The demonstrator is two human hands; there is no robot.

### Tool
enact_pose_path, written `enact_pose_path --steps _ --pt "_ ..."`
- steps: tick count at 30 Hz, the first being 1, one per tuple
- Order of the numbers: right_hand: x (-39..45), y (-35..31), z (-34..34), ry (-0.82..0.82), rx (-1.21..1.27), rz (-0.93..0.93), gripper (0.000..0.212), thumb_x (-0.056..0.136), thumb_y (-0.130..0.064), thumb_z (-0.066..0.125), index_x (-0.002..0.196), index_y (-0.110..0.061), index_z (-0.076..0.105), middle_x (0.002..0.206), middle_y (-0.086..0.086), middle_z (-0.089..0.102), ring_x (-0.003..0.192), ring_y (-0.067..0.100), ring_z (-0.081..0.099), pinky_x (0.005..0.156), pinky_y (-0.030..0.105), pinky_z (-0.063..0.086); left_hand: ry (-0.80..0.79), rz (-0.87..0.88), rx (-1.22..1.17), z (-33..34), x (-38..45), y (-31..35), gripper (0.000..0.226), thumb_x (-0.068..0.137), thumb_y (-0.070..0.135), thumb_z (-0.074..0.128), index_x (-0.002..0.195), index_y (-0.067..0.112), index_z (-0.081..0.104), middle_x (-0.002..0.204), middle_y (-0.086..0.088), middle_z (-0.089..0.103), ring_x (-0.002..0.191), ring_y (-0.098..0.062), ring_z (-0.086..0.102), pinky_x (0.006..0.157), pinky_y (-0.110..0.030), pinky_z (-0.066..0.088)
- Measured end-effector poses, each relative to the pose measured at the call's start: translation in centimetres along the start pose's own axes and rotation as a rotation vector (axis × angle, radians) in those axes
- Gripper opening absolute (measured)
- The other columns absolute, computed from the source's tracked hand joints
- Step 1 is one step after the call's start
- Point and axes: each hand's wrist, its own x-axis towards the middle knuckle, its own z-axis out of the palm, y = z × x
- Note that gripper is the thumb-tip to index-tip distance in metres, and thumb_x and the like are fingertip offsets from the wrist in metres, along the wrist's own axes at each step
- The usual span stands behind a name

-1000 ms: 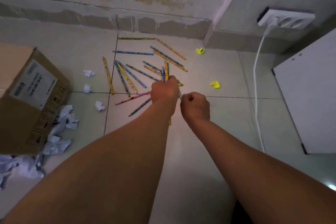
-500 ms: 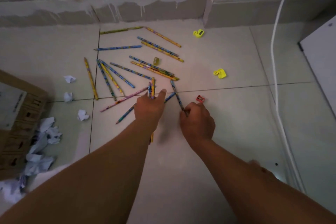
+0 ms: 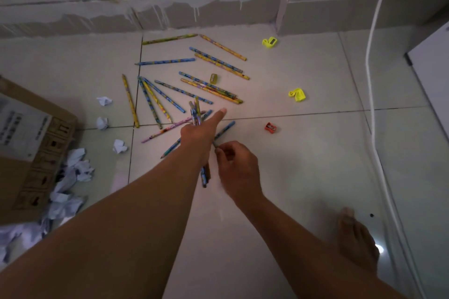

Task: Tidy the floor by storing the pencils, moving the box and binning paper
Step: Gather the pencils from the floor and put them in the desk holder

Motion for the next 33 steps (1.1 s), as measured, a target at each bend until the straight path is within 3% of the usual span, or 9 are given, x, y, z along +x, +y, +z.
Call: enact_pose_path --steps 4,8,10,14,17,21,25,31,33 --pt "-0.3 -0.1 0.9 -0.041 0.094 -0.044 0.006 0.089 -0.022 0.067 0.086 -0.018 0.070 0.079 -0.004 0.070 0.072 0.011 0.063 0.069 0.027 0.052 0.120 0.009 -0.025 -0.8 1.1 0.1 0.050 0.086 0.045 0.071 0.116 0.011 0.052 0.086 -0.003 0.051 0.082 -0.024 0.052 0.077 -0.035 0.045" --pt "0.6 -0.2 1.1 -0.082 0.065 -0.128 0.013 0.088 -0.022 0.067 0.076 -0.020 0.069 0.069 -0.006 0.067 0.065 0.009 0.062 0.062 0.024 0.047 0.214 -0.040 -0.044 -2.4 2.1 0.3 0.054 0.088 0.048 0.062 0.123 0.008 0.058 0.117 -0.014 0.064 0.108 -0.031 0.061 0.085 -0.038 0.052" --pt "1.6 0.2 1.2 -0.081 -0.005 -0.178 0.011 0.088 -0.019 0.063 0.079 -0.020 0.069 0.075 -0.005 0.066 0.072 0.014 0.062 0.066 0.026 0.046 0.239 -0.066 -0.091 -3.3 2.8 0.4 0.056 0.088 0.050 0.062 0.124 0.008 0.059 0.116 -0.014 0.066 0.106 -0.029 0.063 0.094 -0.041 0.054" --pt "3.7 1.1 1.7 -0.072 -0.404 -0.436 0.031 0.079 -0.007 0.059 0.105 -0.019 0.072 0.105 0.000 0.066 0.100 0.024 0.060 0.080 0.037 0.046 0.260 -0.090 -0.201 -5.0 3.7 0.3 0.045 0.093 0.048 0.062 0.112 0.007 0.061 0.070 -0.005 0.060 0.062 -0.015 0.063 0.069 -0.032 0.059" --pt "4.8 1.6 2.4 -0.084 -0.598 -0.589 0.034 0.071 -0.007 0.068 0.101 -0.023 0.075 0.109 -0.002 0.066 0.104 0.025 0.060 0.082 0.038 0.040 0.268 -0.108 -0.202 -6.1 3.8 -0.4 0.050 0.089 0.054 0.065 0.103 0.006 0.060 0.067 -0.006 0.058 0.053 -0.015 0.057 0.050 -0.027 0.048" --pt "5.9 1.1 2.7 -0.080 -0.650 -0.627 0.009 0.074 -0.017 0.072 0.081 -0.024 0.071 0.088 -0.005 0.064 0.089 0.024 0.061 0.080 0.040 0.036 0.258 -0.139 -0.160 -7.1 4.2 -1.7 0.071 0.067 0.059 0.082 0.108 0.007 0.058 0.067 -0.006 0.048 0.047 -0.018 0.041 0.044 -0.021 0.036" --pt "5.7 -0.1 2.7 -0.186 -0.760 -0.566 0.008 0.090 -0.028 0.059 0.090 -0.025 0.067 0.096 -0.003 0.063 0.099 0.024 0.057 0.085 0.041 0.032 0.209 -0.144 -0.117 -7.3 3.7 -2.1 0.070 0.062 0.049 0.090 0.109 0.006 0.059 0.073 -0.009 0.052 0.048 -0.016 0.044 0.038 -0.016 0.036" --pt "3.6 -2.7 3.8 -0.257 -0.185 -0.199 0.008 0.091 -0.030 0.063 0.090 -0.024 0.068 0.088 -0.007 0.070 0.083 0.015 0.065 0.075 0.032 0.052 0.236 -0.120 -0.139 -7.1 3.0 -0.9 0.113 0.028 0.070 0.089 0.121 0.014 0.055 0.113 -0.014 0.067 0.106 -0.028 0.066 0.075 -0.035 0.056" --pt "3.0 -3.8 4.3 -0.287 0.021 -0.111 0.007 0.090 -0.027 0.067 0.089 -0.022 0.072 0.083 -0.008 0.071 0.079 0.010 0.067 0.076 0.029 0.054 0.204 -0.085 -0.134 -7.2 2.9 -0.6 0.106 0.033 0.068 0.090 0.117 0.012 0.058 0.101 -0.010 0.067 0.092 -0.023 0.067 0.072 -0.034 0.056"
